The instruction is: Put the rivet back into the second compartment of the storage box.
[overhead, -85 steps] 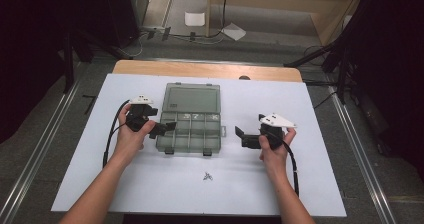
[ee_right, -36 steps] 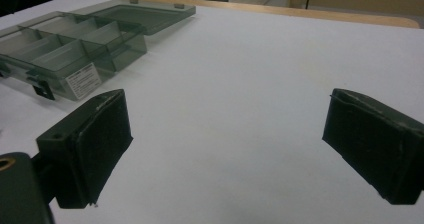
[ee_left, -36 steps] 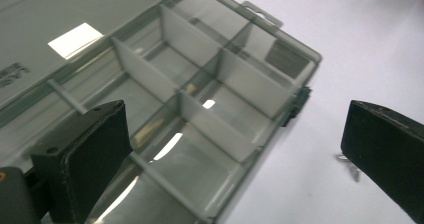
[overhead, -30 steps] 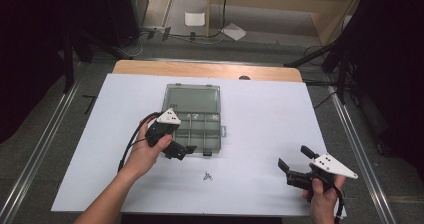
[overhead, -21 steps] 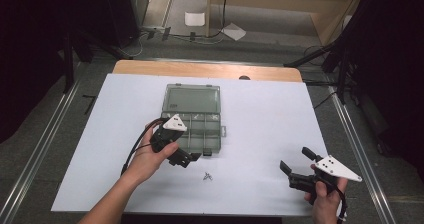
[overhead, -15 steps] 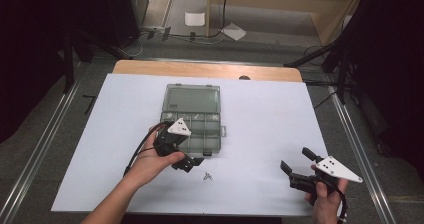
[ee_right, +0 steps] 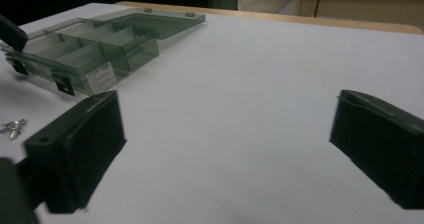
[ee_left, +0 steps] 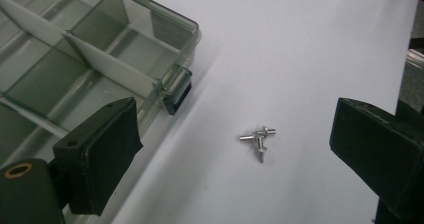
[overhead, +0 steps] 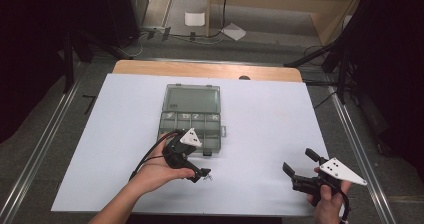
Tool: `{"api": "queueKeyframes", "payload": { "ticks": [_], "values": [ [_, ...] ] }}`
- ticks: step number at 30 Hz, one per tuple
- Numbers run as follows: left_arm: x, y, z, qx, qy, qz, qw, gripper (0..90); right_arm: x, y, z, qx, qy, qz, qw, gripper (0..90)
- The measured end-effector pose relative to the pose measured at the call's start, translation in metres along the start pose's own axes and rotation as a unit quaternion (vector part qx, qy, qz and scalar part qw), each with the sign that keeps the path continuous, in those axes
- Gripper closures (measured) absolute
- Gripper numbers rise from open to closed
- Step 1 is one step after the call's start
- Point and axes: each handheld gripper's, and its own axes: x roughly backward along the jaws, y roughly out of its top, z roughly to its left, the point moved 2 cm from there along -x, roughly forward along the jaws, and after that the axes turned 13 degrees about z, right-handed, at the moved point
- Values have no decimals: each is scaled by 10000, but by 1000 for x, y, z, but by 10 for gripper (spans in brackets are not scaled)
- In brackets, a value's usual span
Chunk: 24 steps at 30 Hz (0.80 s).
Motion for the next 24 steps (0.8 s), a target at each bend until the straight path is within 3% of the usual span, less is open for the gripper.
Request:
{"api": "queueKeyframes", "payload": {
  "ticks": [1, 6, 9, 14, 16, 19, 21, 24],
  "values": [
    [-1, 0, -1, -11, 15, 13, 10000, 141, 1, 1, 1, 9, 46, -25, 10000, 0],
    [-7, -1, -6, 5, 36, 132, 9999, 254, 0, 1, 3, 40, -15, 2, 10000, 0],
    [-11, -2, -9, 42, 91, 194, 9998, 403, -1, 0, 3, 47, -21, 49, 10000, 0],
    [-16, -2, -9, -5, -99, 313, 9995, 550, -4, 0, 2, 74, -22, 83, 9999, 0],
    [-20, -1, -10, 33, -253, 412, 9988, 585, -5, 0, 3, 43, -27, 108, 9999, 0],
    [-25, -1, -10, 2, -292, 602, 9978, 672, -6, 0, 3, 129, -53, 146, 9998, 0],
    [-28, -1, -11, 42, -366, 650, 9972, 678, -6, 0, 4, 111, -51, 147, 9998, 0],
    [-31, 0, -11, 30, -312, 679, 9972, 723, -6, -1, 3, 101, -59, 149, 9998, 0]
  ]
}}
